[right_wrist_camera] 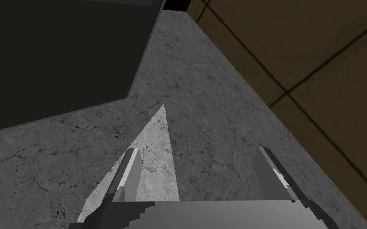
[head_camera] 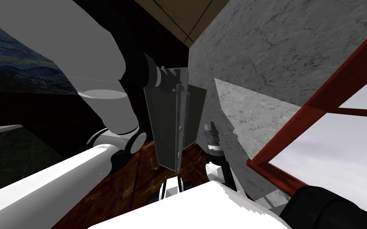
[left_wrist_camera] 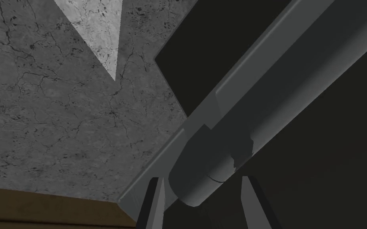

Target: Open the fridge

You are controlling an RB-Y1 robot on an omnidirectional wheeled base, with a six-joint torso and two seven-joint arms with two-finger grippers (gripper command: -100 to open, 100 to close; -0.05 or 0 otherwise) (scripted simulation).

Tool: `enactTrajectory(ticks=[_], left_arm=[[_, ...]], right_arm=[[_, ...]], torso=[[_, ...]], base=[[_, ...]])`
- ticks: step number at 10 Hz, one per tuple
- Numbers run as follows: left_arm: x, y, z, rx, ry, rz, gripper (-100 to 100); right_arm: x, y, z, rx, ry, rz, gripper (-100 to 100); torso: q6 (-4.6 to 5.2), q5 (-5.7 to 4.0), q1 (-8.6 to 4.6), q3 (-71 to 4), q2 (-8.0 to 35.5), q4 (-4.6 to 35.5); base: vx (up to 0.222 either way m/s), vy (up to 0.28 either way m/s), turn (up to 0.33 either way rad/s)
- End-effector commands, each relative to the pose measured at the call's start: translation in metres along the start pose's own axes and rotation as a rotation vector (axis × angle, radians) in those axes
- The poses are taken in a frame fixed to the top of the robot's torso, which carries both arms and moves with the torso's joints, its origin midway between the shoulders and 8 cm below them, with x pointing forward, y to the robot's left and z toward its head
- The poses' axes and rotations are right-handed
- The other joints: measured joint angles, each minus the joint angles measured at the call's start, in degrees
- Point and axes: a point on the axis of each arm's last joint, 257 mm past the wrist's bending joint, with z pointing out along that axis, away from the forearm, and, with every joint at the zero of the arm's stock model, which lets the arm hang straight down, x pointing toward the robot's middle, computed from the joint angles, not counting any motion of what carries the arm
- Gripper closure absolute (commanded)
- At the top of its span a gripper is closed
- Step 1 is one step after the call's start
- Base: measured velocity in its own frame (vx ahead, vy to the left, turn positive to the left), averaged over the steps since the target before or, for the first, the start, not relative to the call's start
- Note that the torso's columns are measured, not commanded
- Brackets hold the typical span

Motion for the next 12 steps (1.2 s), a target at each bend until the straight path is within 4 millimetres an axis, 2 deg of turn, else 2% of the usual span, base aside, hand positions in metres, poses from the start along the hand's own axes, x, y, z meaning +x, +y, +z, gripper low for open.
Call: enactTrajectory(ticks=[1, 2, 3, 4, 5, 7, 8, 9, 10, 12], left_arm=[[-0.021, 0.023, 0.005, -0.018, -0.004, 0.007, 100], [-0.035, 0.034, 0.006, -0.015, -0.017, -0.002, 100], [-0.035, 0.038, 0.009, -0.025, -0.009, 0.006, 100], [-0.048, 0.051, 0.009, -0.026, -0.021, 0.003, 100], [-0.048, 0.054, 0.011, -0.032, -0.016, 0.005, 100], [-0.075, 0.086, 0.012, -0.041, -0.036, -0.015, 100], [-0.075, 0.087, 0.013, -0.043, -0.034, 0.0, 100], [-0.089, 0.102, 0.011, -0.044, -0.05, -0.013, 100], [-0.091, 0.081, 0.003, -0.037, -0.05, -0.006, -100], [-0.097, 0.071, -0.003, -0.037, -0.048, -0.005, -100]], right_arm=[[0.0, 0.0, 0.0, 0.0, 0.0, 0.0, 0], [0.0, 0.0, 0.0, 0.0, 0.0, 0.0, 0], [0.0, 0.0, 0.0, 0.0, 0.0, 0.0, 0], [0.0, 0.0, 0.0, 0.0, 0.0, 0.0, 0], [0.0, 0.0, 0.0, 0.0, 0.0, 0.0, 0], [0.0, 0.0, 0.0, 0.0, 0.0, 0.0, 0], [0.0, 0.0, 0.0, 0.0, 0.0, 0.0, 0], [0.0, 0.0, 0.0, 0.0, 0.0, 0.0, 0], [0.0, 0.0, 0.0, 0.0, 0.0, 0.0, 0], [0.0, 0.0, 0.0, 0.001, 0.0, 0.0, 0]], torso=[[-0.11, 0.03, -0.01, 0.0, 0.0, 0.1], [-0.05, 0.08, 0.19, 0.0, 0.1, 0.0], [-0.06, 0.15, 0.39, 0.2, 0.2, 0.0], [-0.16, 0.16, 0.31, 0.1, 0.1, 0.0], [-0.03, 0.05, 0.06, 0.0, 0.1, 0.1], [0.01, 0.01, 0.04, -0.1, -0.1, 0.0], [0.04, 0.01, 0.06, 0.0, 0.1, 0.0], [-0.1, 0.06, 0.11, 0.2, 0.2, 0.0], [0.06, 0.0, -0.03, 0.2, 0.2, 0.0], [0.04, -0.19, -0.47, -0.1, -0.3, 0.0]], base=[[-0.135, 0.131, -0.298], [-0.203, 0.196, -0.401], [-0.163, 0.151, -0.244], [-0.16, 0.101, -0.376], [-0.126, 0.093, -0.158], [-0.169, 0.119, -0.38], [-0.186, 0.124, -0.205], [-0.191, 0.094, -0.354], [-0.076, 0.036, -0.086], [0.078, -0.029, 0.057]])
